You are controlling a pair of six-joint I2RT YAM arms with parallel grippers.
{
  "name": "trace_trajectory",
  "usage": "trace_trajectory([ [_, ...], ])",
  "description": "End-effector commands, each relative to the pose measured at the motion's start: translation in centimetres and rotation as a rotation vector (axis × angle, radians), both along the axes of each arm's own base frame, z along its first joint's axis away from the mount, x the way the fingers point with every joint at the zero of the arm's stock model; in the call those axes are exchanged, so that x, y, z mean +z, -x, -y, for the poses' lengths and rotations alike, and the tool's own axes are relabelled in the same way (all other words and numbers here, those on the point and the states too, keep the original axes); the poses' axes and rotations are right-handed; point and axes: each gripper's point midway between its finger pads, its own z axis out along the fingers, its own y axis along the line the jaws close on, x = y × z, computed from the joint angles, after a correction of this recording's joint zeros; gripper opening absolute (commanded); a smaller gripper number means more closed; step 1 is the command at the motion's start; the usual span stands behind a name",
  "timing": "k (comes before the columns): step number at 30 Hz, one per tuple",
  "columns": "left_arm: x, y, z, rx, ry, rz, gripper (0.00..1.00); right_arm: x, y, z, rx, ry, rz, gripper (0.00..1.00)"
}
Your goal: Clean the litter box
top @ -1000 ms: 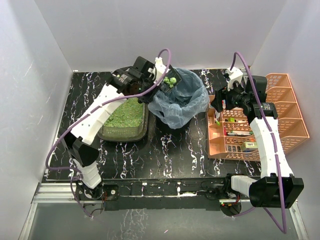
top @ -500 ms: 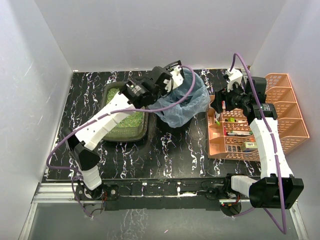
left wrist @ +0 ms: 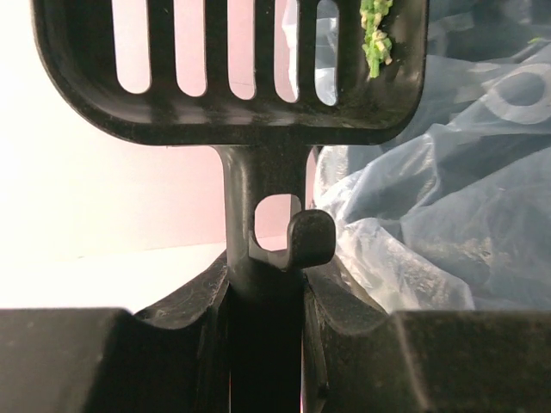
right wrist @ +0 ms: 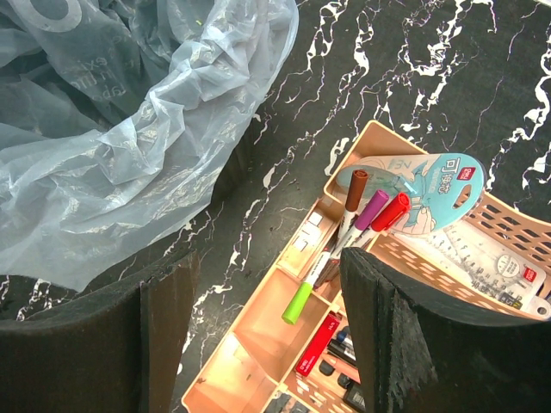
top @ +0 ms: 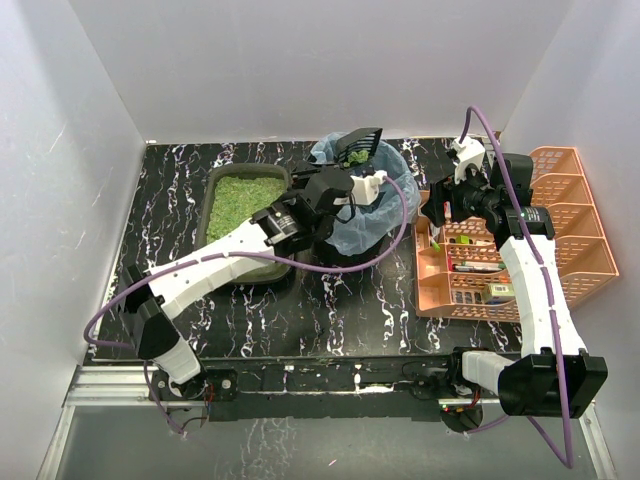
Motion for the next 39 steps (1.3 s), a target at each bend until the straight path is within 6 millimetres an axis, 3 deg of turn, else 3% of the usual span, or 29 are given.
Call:
trace_trajectory([
  [1,6.6,0.4,-1.5,0.023,-0.018,0.249,0.00,1.8,-0.4,0.1,0.014,0.014,0.081,0.72],
  [14,8.6,0.7,-0.9,-0.015,-0.164,0.453,0.00,1.8,-0.2,0.0,0.015,0.015,0.083,0.72],
  [24,8.2,1.4,-1.6,-0.021,-0.210,0.500,0.00,1.9,-0.2,0.0,0.018,0.014,0.084,0.72],
  [34,6.1,2.0,-1.5,-0.042,0.068,0.178,0.00,2.2,-0.2,0.1,0.016,0.017,0.089,0.72],
  [39,4.8,2.4,-1.4,-0.052,0.115,0.120,0.00,2.3,-0.3,0.0,0.020,0.015,0.086,0.72],
])
